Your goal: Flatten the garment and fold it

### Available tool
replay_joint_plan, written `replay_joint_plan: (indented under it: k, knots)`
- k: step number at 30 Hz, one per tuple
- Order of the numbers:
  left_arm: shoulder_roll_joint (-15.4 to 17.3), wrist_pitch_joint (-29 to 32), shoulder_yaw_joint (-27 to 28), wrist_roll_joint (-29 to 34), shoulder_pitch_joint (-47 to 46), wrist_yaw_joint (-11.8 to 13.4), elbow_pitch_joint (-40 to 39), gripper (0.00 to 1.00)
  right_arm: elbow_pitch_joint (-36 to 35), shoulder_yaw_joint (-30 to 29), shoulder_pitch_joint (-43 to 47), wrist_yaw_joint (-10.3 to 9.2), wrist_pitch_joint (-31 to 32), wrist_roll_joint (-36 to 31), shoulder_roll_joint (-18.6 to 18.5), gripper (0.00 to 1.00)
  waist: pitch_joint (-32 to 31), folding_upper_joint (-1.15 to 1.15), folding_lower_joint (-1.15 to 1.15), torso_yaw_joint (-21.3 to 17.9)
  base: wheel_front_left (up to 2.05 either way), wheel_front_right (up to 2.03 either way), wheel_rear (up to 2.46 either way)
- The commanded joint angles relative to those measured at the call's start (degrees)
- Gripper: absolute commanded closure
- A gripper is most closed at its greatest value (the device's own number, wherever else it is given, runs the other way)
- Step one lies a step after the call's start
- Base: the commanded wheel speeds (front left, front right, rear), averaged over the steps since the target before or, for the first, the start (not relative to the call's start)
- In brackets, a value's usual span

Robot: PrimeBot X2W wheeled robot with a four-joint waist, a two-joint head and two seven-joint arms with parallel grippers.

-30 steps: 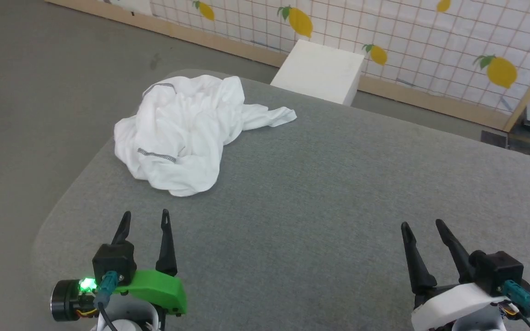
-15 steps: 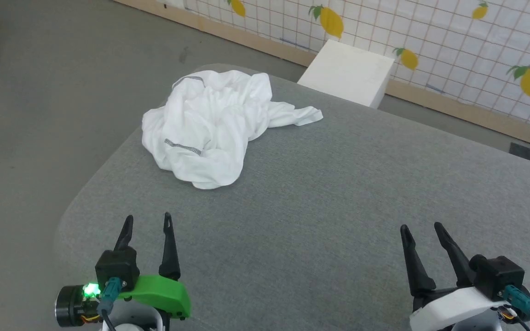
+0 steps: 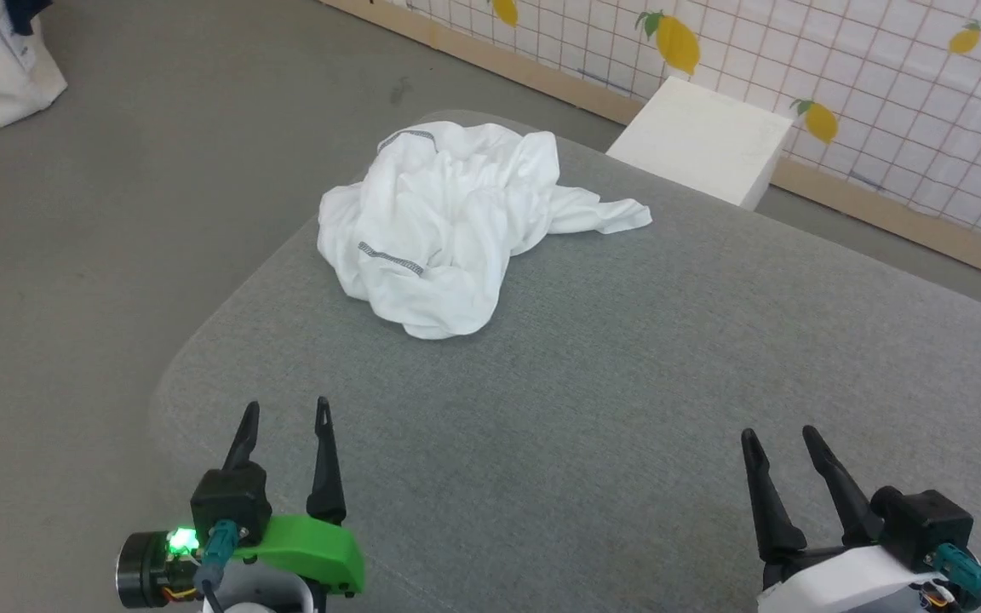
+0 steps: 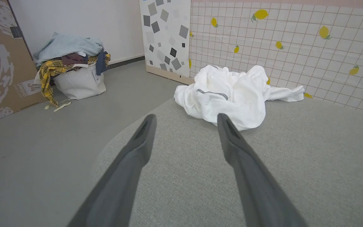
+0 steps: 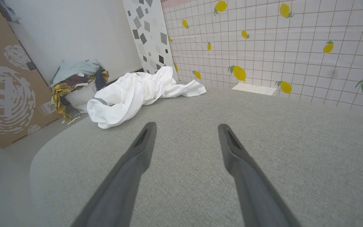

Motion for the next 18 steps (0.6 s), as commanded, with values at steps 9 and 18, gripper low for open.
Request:
replay_joint_plan:
  k: [9,18]
  knots:
    - [-0.1,-1.6,-0.6,-0.5,1.0,1.1,1.2,0.00,0.7,0.3,1.2,-0.08,-1.8,-0.8,0.0,0.00,-0.1,0.00,0.00,3.1,0.00,0.00,0.00]
    - [-0.2,-2.6,-1.1,-1.0,1.4,2.1,1.6,0.00,1.0,0.2,1.7,-0.09,-2.7,-1.0,0.0,0.00,-0.2,0.00,0.00,5.4,0.00,0.00,0.00]
